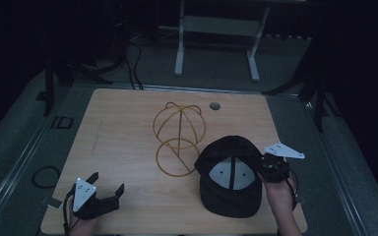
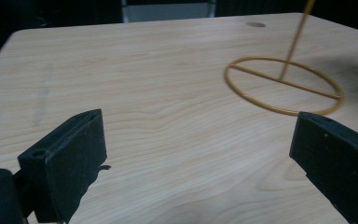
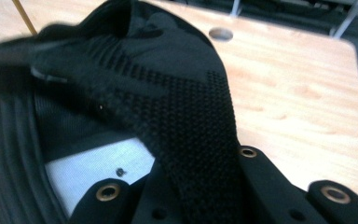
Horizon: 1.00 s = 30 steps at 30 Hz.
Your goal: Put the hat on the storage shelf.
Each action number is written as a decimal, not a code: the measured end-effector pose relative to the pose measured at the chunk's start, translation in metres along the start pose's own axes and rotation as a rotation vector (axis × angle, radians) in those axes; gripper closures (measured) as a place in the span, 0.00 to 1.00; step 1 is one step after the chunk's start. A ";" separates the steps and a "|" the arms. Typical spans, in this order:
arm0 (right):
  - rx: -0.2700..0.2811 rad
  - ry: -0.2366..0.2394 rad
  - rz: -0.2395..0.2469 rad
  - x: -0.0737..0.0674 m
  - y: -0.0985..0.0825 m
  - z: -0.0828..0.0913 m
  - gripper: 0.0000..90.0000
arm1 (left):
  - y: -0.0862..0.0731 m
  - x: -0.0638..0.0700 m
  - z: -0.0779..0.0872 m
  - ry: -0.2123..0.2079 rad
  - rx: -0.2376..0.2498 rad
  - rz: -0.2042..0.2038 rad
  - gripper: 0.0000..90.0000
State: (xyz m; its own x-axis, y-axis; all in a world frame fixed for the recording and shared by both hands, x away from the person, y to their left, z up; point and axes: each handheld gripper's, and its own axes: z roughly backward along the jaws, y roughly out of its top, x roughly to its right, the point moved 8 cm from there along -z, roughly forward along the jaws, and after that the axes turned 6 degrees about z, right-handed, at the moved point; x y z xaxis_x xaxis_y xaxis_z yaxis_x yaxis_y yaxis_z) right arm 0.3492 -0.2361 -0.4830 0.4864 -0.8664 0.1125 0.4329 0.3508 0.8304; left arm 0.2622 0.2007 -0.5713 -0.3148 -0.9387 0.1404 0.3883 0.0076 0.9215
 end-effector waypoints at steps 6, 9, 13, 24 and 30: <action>0.080 -0.004 -0.002 0.000 0.017 0.025 0.99 | 0.011 0.028 -0.002 -0.083 -0.007 -0.031 0.05; 0.107 -0.013 0.008 0.001 0.024 0.036 0.99 | 0.019 0.043 -0.004 -0.115 -0.014 -0.069 0.05; 0.138 -0.020 0.014 0.000 0.032 0.047 0.99 | 0.030 0.068 -0.008 -0.178 -0.013 -0.076 0.07; 0.204 -0.002 0.032 -0.009 0.049 0.065 0.99 | 0.047 0.137 -0.023 -0.318 -0.011 -0.177 0.07; 0.231 0.021 0.045 -0.021 0.054 0.072 0.99 | 0.062 0.169 -0.028 -0.385 0.005 -0.211 0.08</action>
State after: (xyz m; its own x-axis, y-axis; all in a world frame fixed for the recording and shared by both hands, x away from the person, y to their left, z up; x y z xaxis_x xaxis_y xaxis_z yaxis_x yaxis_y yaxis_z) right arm 0.3079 -0.2249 -0.4010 0.5185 -0.8430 0.1430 0.2260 0.2964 0.9279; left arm 0.2575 0.0328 -0.5009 -0.6869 -0.7232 0.0726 0.2769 -0.1680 0.9461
